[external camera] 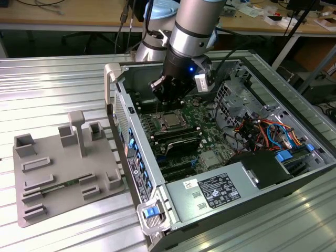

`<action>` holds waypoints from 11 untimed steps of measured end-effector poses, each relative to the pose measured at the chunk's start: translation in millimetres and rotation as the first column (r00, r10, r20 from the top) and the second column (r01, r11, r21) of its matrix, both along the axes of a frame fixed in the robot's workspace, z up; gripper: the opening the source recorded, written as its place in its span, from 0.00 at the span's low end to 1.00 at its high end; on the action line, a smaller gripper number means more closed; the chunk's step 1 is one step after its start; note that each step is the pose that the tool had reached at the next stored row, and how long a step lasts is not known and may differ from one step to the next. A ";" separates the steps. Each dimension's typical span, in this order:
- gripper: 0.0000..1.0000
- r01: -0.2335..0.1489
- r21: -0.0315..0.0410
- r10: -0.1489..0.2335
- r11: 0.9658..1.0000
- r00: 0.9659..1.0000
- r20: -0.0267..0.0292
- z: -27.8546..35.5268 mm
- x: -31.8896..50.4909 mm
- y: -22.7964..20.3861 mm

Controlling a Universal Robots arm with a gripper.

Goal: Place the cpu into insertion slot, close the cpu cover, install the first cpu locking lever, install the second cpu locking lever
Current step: 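Install the first cpu locking lever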

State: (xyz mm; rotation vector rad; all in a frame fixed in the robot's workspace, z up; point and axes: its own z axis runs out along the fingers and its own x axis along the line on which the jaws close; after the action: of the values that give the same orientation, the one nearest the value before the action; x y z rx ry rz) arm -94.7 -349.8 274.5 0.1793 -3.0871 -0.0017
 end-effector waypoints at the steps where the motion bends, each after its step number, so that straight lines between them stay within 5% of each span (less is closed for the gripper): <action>1: 0.11 0.000 0.000 0.000 1.000 1.000 0.000 0.0 -0.8 0.0; 11: 0.11 0.000 0.000 0.000 1.000 1.000 0.000 0.0 -11.0 0.0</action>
State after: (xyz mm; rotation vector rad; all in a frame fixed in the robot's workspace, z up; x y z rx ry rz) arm -105.7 -349.8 274.5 0.1794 -3.0874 -0.0017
